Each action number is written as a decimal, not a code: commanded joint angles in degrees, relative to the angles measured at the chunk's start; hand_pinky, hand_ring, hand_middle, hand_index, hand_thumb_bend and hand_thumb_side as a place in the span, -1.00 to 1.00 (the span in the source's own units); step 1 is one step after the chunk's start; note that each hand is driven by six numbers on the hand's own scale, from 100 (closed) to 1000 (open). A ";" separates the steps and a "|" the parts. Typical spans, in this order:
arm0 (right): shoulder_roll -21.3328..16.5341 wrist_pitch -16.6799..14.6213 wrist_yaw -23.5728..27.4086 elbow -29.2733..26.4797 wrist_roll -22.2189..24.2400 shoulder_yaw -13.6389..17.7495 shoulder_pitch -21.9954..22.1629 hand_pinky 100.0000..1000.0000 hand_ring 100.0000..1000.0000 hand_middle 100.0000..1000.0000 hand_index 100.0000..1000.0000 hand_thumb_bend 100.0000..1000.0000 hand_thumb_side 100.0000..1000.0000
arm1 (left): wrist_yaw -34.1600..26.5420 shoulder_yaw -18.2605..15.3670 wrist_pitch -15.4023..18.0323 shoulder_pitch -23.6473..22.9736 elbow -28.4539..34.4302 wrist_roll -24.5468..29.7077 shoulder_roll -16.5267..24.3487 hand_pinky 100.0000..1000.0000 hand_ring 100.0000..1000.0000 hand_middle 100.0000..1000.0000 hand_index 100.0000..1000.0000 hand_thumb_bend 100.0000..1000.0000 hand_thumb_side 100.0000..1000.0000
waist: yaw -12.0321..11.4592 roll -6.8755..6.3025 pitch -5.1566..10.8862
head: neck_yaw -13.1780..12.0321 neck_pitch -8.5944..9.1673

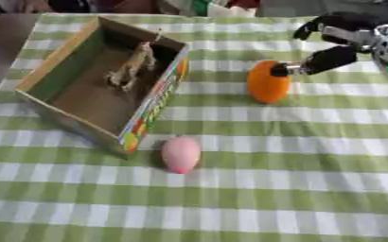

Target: Pick up objects on the table and place them in the box.

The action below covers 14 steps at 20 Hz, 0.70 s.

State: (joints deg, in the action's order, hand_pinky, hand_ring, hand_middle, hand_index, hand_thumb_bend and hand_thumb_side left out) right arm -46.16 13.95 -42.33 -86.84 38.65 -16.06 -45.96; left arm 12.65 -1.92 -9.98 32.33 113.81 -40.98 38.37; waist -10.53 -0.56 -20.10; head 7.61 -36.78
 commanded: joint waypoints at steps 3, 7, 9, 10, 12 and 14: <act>-1.87 0.07 2.18 -1.16 0.02 0.66 0.19 0.75 0.94 0.62 0.91 0.38 0.75 | -0.10 -0.78 -0.20 0.66 0.78 0.04 1.51 0.47 0.48 0.52 0.74 -0.94 1.00 | 0.00 -0.18 0.98 | 1.15 0.02; -1.44 0.46 3.85 -2.26 -0.54 0.53 0.57 0.76 0.94 0.61 0.93 0.36 0.71 | -0.09 -0.77 -0.22 0.69 0.78 0.08 1.42 0.47 0.48 0.52 0.74 -0.95 1.00 | -0.10 -0.24 0.92 | 1.60 0.12; -1.36 0.49 5.17 -3.14 -0.56 0.26 0.90 0.76 0.93 0.60 0.97 0.29 0.58 | -0.10 -0.76 -0.28 0.69 0.78 0.13 1.36 0.48 0.48 0.52 0.74 -0.95 1.00 | -0.13 -0.20 0.88 | 1.67 0.20; -1.28 0.46 6.15 -3.54 -0.32 0.10 1.07 0.76 0.93 0.61 0.99 0.11 0.37 | -0.12 -0.73 -0.31 0.71 0.78 0.19 1.33 0.48 0.48 0.52 0.74 -0.95 1.00 | -0.15 -0.17 0.87 | 1.69 0.21; -1.25 0.41 7.88 -4.10 0.12 -0.05 1.20 0.76 0.92 0.60 1.00 -0.03 0.23 | -0.14 -0.71 -0.34 0.76 0.78 0.28 1.29 0.48 0.48 0.52 0.74 -0.95 1.00 | -0.20 -0.14 0.85 | 1.69 0.22; -1.19 0.43 8.83 -4.37 0.17 -0.02 1.18 0.76 0.91 0.58 1.00 0.00 0.24 | -0.13 -0.73 -0.34 0.80 0.78 0.31 1.26 0.48 0.48 0.52 0.74 -0.95 1.00 | -0.28 -0.13 0.84 | 1.70 0.23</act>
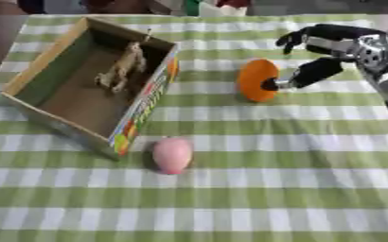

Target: Pick up objects on the table and place them in the box.

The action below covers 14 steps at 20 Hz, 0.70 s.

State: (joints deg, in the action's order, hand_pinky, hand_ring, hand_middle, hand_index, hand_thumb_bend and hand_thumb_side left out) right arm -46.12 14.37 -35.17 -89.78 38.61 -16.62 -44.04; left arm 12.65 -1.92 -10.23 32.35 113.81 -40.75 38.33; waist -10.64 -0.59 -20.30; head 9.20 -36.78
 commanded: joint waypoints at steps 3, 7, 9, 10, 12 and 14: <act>-1.05 0.19 2.66 -1.59 0.14 0.45 -0.82 0.75 0.90 0.57 1.00 0.04 0.25 | -0.15 -0.76 -0.11 0.71 0.78 0.05 1.25 0.48 0.48 0.52 0.74 -0.95 1.00 | -0.22 -0.07 0.97 | 0.12 0.30; -0.74 0.50 3.23 -1.42 0.35 0.10 -0.78 0.75 0.89 0.55 1.00 0.08 0.25 | -0.20 -0.72 -0.07 0.78 0.78 0.04 1.13 0.48 0.48 0.51 0.74 -0.95 1.00 | -0.25 -0.03 0.86 | 0.12 0.36; -0.56 0.65 3.12 -1.10 0.33 -0.21 -0.79 0.74 0.89 0.54 0.99 0.07 0.25 | -0.24 -0.71 -0.08 0.79 0.78 0.01 1.07 0.48 0.48 0.50 0.74 -0.95 1.00 | -0.31 -0.03 0.80 | 0.10 0.35; -0.43 0.69 2.96 -0.80 0.28 -0.42 -0.82 0.74 0.88 0.53 0.98 0.08 0.24 | -0.26 -0.69 -0.07 0.81 0.78 0.00 1.04 0.48 0.48 0.50 0.74 -0.95 1.00 | -0.35 -0.03 0.77 | 0.12 0.38; -0.01 0.72 2.49 0.26 0.14 -0.91 -1.03 0.73 0.87 0.52 0.97 0.06 0.22 | -0.30 -0.65 -0.05 0.85 0.78 0.02 0.98 0.48 0.48 0.50 0.74 -0.96 1.00 | -0.46 -0.04 0.73 | 0.18 0.41; 0.55 0.64 1.95 1.70 -0.08 -1.38 -1.35 0.72 0.86 0.49 0.94 0.00 0.20 | -0.34 -0.63 -0.05 0.88 0.78 0.04 0.94 0.48 0.48 0.50 0.74 -0.96 1.00 | -0.57 -0.06 0.70 | 0.25 0.41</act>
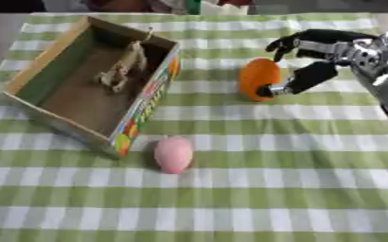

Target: Pick up objects on the table and place them in the box.

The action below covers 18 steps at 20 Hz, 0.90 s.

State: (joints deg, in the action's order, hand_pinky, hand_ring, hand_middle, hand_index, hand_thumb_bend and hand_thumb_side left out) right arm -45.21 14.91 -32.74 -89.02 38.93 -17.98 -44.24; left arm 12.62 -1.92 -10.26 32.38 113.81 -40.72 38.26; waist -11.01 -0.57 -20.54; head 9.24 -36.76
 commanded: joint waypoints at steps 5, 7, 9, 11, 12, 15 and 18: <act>0.96 -0.55 -1.07 3.28 -1.76 -0.65 -1.80 0.70 0.83 0.41 0.80 -0.20 0.14 | -0.34 -0.65 -0.08 0.89 0.78 -0.05 0.91 0.48 0.48 0.49 0.74 -0.96 1.00 | -0.46 -0.04 0.78 | 0.24 0.21; 1.12 -0.66 -1.36 3.47 -2.76 -0.60 -1.91 0.68 0.80 0.35 0.67 -0.38 0.11 | -0.35 -0.67 -0.08 0.88 0.78 -0.11 0.90 0.48 0.48 0.49 0.74 -0.96 1.00 | -0.48 0.00 0.76 | 0.22 0.07; 1.23 -0.55 -1.65 3.67 -3.94 -0.50 -2.04 0.66 0.76 0.27 0.56 -0.55 0.08 | -0.37 -0.67 -0.09 0.88 0.78 -0.16 0.89 0.48 0.48 0.49 0.74 -0.96 1.00 | -0.46 0.05 0.76 | 0.18 -0.01; 1.37 -0.37 -1.83 4.18 -4.83 -0.51 -2.25 0.65 0.72 0.18 0.47 -0.74 0.03 | -0.39 -0.64 -0.07 0.90 0.78 -0.18 0.86 0.49 0.48 0.49 0.74 -0.97 1.00 | -0.46 0.08 0.78 | 0.17 -0.04; 1.48 -0.28 -1.89 4.56 -5.17 -0.51 -2.41 0.64 0.70 0.16 0.45 -0.81 0.01 | -0.39 -0.63 -0.06 0.88 0.78 -0.18 0.85 0.48 0.48 0.49 0.74 -0.97 1.00 | -0.46 0.07 0.79 | 0.17 -0.06; 1.83 -0.05 -2.09 6.01 -5.97 -0.46 -3.00 0.61 0.64 0.08 0.38 -1.00 -0.14 | -0.40 -0.65 -0.03 0.87 0.78 -0.20 0.85 0.48 0.48 0.49 0.74 -0.97 1.00 | -0.47 -0.01 0.80 | 0.22 -0.11; 2.23 0.06 -2.58 7.99 -6.84 -0.30 -3.73 0.58 0.58 0.00 0.31 -1.00 -0.37 | -0.41 -0.67 0.00 0.84 0.78 -0.19 0.85 0.48 0.48 0.49 0.74 -0.97 1.00 | -0.45 -0.08 0.77 | 0.24 -0.17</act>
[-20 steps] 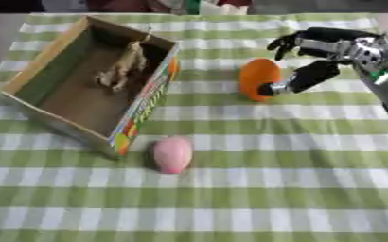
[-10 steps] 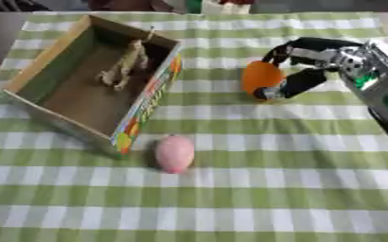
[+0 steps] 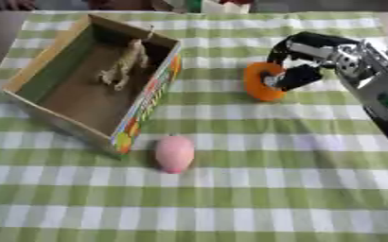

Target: Pick up objects on the table and place them in the box.

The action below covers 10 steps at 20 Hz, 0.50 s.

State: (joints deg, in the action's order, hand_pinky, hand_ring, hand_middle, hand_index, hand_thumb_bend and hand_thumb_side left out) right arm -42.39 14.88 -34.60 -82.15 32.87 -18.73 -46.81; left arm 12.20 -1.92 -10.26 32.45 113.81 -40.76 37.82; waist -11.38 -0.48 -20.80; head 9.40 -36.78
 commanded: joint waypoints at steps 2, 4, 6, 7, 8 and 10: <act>-0.41 0.01 -1.19 2.33 -1.46 0.54 -1.57 0.54 0.54 -0.03 0.29 -1.00 -0.49 | -0.01 -0.68 -0.01 0.74 0.78 -0.17 1.28 0.48 0.48 0.49 0.74 -0.97 1.00 | -0.06 -0.18 1.01 | 0.12 -0.20; -0.28 -0.07 -1.67 3.23 -2.38 0.65 -1.88 0.51 0.50 -0.07 0.25 -1.00 -0.62 | -0.02 -0.70 0.01 0.74 0.78 -0.19 1.26 0.48 0.48 0.49 0.74 -0.97 1.00 | -0.04 -0.20 1.00 | 0.14 -0.23; -0.18 -0.04 -1.93 3.83 -3.29 0.70 -2.06 0.49 0.46 -0.12 0.19 -1.00 -0.68 | -0.03 -0.71 0.03 0.73 0.78 -0.22 1.27 0.48 0.48 0.49 0.74 -0.97 1.00 | -0.04 -0.21 0.99 | 0.16 -0.26; -0.16 -0.01 -1.92 4.02 -3.69 0.73 -2.14 0.48 0.44 -0.15 0.15 -1.00 -0.67 | -0.03 -0.73 0.04 0.71 0.78 -0.23 1.27 0.48 0.48 0.49 0.74 -0.97 1.00 | -0.03 -0.20 1.00 | 0.17 -0.29; -0.16 0.06 -1.87 4.16 -4.10 0.76 -2.21 0.46 0.42 -0.19 0.10 -1.00 -0.66 | -0.03 -0.74 0.04 0.70 0.78 -0.25 1.27 0.48 0.48 0.49 0.74 -0.97 1.00 | -0.03 -0.19 1.00 | 0.17 -0.31; -0.17 0.49 -1.61 4.39 -5.06 0.91 -2.38 0.41 0.36 -0.25 0.00 -1.00 -0.57 | -0.04 -0.73 0.06 0.70 0.78 -0.26 1.27 0.48 0.48 0.49 0.74 -0.97 1.00 | -0.01 -0.14 1.02 | 0.18 -0.38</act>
State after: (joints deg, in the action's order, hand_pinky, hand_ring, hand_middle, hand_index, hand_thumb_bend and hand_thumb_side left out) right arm -41.57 15.18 -35.89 -77.96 28.45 -18.38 -48.39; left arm 12.18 -1.92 -10.21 32.45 113.81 -40.81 37.82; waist -11.37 -0.54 -20.80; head 9.49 -36.80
